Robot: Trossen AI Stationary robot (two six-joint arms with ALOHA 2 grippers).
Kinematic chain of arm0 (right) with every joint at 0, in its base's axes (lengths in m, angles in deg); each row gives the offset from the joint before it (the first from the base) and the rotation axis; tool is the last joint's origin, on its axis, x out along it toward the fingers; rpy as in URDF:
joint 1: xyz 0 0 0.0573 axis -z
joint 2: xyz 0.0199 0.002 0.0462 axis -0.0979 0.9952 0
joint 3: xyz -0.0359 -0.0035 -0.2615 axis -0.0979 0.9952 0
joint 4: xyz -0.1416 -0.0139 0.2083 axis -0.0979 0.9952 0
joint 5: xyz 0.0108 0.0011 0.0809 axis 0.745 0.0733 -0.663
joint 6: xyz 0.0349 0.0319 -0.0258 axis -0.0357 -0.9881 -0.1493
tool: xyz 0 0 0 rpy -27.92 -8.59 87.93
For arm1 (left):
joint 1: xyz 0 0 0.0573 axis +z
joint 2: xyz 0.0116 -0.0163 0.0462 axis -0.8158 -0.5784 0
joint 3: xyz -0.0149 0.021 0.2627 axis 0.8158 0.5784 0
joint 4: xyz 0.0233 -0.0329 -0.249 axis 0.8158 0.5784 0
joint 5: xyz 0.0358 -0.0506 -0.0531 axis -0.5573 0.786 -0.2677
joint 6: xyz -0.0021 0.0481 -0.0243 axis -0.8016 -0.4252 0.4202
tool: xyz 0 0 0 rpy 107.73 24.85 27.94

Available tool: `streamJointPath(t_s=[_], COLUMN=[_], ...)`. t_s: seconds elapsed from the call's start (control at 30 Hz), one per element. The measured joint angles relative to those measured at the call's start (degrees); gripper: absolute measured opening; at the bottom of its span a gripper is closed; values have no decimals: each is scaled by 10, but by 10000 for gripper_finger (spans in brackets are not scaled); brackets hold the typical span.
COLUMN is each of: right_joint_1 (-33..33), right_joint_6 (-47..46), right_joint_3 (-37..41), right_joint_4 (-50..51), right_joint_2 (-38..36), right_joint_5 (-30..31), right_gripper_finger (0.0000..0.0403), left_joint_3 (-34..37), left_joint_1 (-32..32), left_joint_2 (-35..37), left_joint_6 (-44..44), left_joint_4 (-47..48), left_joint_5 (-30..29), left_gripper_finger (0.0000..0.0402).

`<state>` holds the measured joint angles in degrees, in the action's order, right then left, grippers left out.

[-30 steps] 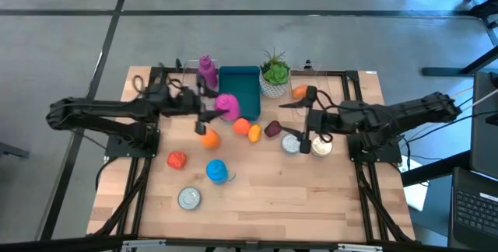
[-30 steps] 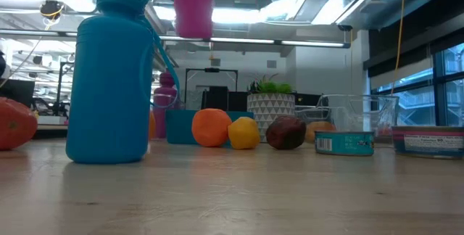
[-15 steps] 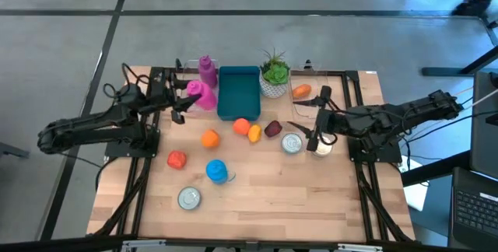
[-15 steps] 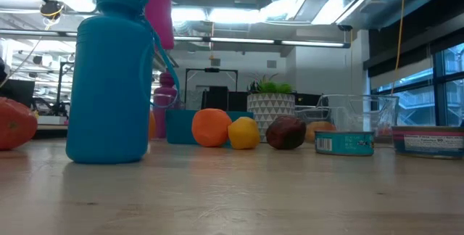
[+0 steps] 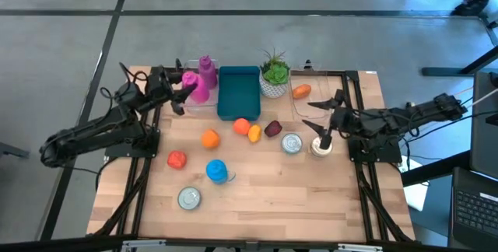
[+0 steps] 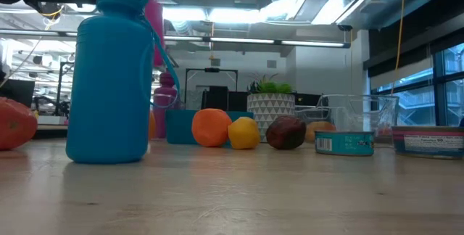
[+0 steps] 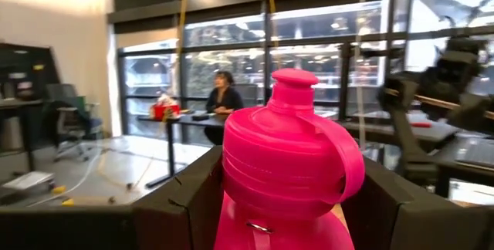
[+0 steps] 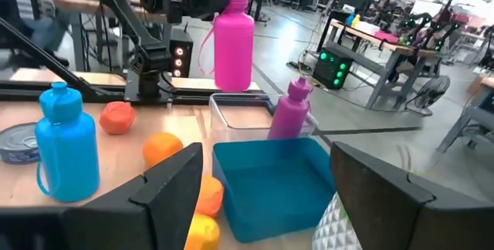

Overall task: Pick & Place Food Item
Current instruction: Put the pink water bottle into the left transparent bin

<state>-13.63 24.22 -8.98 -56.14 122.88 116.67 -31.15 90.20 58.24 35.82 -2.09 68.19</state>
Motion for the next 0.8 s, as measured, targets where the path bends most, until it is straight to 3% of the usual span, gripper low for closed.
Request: streamJointPath(t_s=[0.33,0.8], right_joint_1=[0,0], right_joint_6=[-94,-79], right_joint_3=[153,196], right_joint_4=[-67,-175], right_joint_2=[-106,-111], right_joint_5=[-1,-31], right_gripper_finger=[279,279], left_joint_3=[-1,-2], left_joint_1=[90,145], left_joint_2=[-35,-194], left_joint_6=[18,60], left_joint_4=[0,-94], left_joint_5=[-49,-91], left_gripper_finger=[198,198])
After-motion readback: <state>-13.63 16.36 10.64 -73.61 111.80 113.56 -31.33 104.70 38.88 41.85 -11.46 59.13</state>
